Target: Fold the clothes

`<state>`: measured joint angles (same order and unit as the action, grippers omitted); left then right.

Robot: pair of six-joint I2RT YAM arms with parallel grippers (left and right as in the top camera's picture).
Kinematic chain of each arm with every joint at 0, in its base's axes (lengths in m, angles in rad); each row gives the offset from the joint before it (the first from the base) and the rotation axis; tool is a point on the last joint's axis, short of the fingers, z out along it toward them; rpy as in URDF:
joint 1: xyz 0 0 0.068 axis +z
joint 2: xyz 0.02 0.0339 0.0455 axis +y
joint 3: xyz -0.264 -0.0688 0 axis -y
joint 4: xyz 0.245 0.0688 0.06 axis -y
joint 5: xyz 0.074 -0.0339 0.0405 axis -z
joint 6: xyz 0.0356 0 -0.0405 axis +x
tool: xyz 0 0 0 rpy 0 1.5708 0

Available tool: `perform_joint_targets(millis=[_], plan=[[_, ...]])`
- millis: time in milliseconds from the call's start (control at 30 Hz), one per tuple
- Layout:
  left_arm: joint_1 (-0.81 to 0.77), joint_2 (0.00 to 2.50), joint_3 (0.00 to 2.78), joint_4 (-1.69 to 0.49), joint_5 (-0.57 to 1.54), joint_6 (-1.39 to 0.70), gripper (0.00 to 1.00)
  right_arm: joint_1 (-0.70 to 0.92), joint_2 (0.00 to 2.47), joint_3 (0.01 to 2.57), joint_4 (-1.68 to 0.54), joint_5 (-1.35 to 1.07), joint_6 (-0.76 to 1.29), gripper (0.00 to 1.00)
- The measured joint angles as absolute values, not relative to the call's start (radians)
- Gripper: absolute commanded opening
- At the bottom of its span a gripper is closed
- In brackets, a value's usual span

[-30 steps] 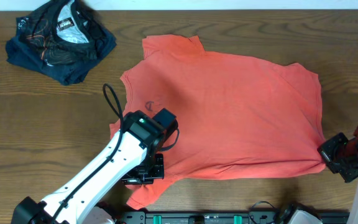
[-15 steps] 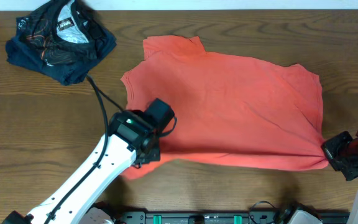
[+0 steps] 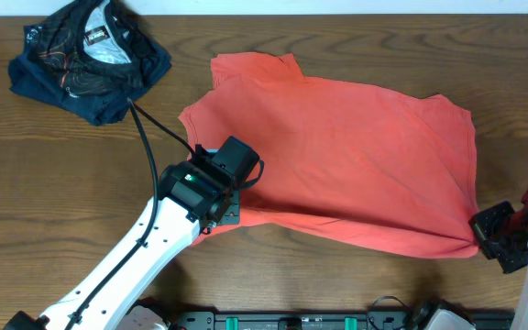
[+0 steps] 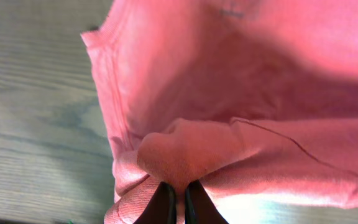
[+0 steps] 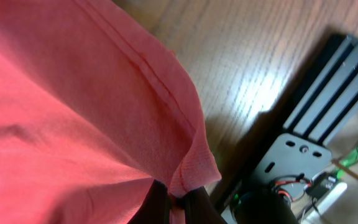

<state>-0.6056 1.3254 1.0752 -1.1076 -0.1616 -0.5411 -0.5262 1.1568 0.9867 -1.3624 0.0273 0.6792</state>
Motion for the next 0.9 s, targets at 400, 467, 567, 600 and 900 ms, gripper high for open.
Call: perform_joint_targets(millis=[400, 467, 567, 600, 900], plan=[[-0.606, 1.327, 1.076, -0.916, -0.243, -0.534, 0.06, -0.527, 1.157, 0.847, -1.251, 0.049, 0.791, 0.02], [-0.606, 1.333, 1.076, -0.915, -0.244, -0.533, 0.06, -0.527, 1.158, 0.83, -1.226, 0.052, 0.803, 0.02], [-0.606, 1.355, 1.076, -0.915, -0.244, -0.522, 0.06, -0.527, 1.158, 0.829, -1.183, 0.054, 0.809, 0.05], [-0.606, 1.365, 1.076, -0.916, -0.245, -0.519, 0.06, -0.527, 1.158, 0.829, -1.171, 0.054, 0.811, 0.05], [-0.606, 1.441, 1.076, -0.913, -0.252, -0.516, 0.06, -0.527, 1.168, 0.829, -1.065, 0.053, 0.812, 0.07]])
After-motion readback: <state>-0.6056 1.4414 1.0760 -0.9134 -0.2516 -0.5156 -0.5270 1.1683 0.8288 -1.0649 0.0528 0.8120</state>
